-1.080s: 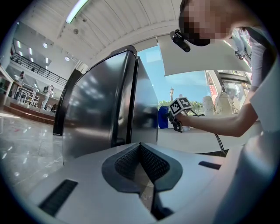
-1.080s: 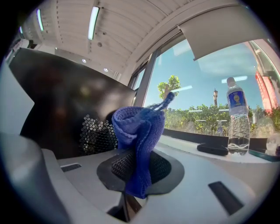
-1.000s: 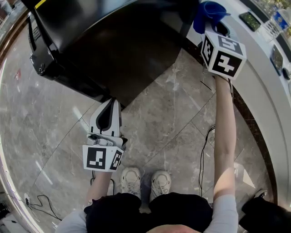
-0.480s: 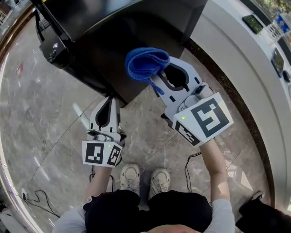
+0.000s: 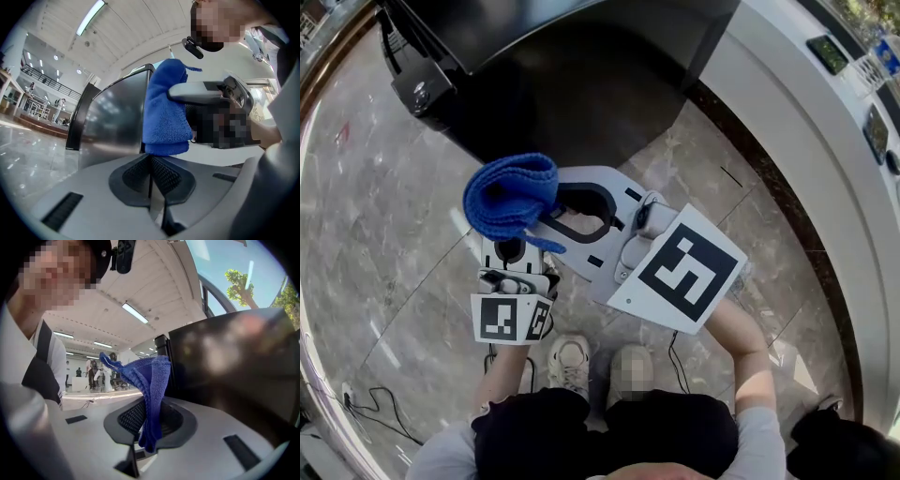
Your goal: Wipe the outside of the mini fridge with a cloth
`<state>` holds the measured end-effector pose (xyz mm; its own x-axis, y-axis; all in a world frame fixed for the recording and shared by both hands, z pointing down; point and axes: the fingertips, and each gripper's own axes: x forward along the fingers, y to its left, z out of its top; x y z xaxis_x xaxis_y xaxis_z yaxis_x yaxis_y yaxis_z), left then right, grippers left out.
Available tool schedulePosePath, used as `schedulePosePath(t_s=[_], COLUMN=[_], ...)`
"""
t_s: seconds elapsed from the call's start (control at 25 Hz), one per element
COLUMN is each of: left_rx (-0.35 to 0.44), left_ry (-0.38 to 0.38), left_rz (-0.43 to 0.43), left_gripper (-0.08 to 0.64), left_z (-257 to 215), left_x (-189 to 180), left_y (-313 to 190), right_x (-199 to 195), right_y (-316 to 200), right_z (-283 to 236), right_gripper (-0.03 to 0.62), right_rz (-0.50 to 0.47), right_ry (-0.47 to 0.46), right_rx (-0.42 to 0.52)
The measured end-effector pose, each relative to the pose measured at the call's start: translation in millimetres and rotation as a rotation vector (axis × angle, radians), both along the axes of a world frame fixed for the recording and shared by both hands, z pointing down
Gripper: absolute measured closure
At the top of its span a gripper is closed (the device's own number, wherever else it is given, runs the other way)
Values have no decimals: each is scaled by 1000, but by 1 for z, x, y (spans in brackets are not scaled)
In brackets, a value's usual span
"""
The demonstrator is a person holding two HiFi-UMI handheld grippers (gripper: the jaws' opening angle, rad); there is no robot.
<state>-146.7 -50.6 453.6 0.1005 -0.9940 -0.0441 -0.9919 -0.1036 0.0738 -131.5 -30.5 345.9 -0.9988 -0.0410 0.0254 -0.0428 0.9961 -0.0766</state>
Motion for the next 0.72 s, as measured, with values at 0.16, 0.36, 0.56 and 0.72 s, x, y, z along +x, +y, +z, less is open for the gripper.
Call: schedulePosePath(t_s=[0.16,0.36,0.56,0.72], left_rx=[-3,1,2,4], left_ry=[8,7,11,11], left_rz=[4,2,7,10], left_gripper=[555,555,555,555], left_z=[1,1,1,1], left_x=[1,-1,1,1], left_y=[-1,-1,-1,-2], right_x=[-17,-23,-19,-6], right_y=[-1,-13,-19,-34], right_z=[13,11,9,7], right_gripper=[520,520,520,520], right_rz=[6,56,92,159], right_ry=[68,86,70,48], right_rx=[33,92,94,55])
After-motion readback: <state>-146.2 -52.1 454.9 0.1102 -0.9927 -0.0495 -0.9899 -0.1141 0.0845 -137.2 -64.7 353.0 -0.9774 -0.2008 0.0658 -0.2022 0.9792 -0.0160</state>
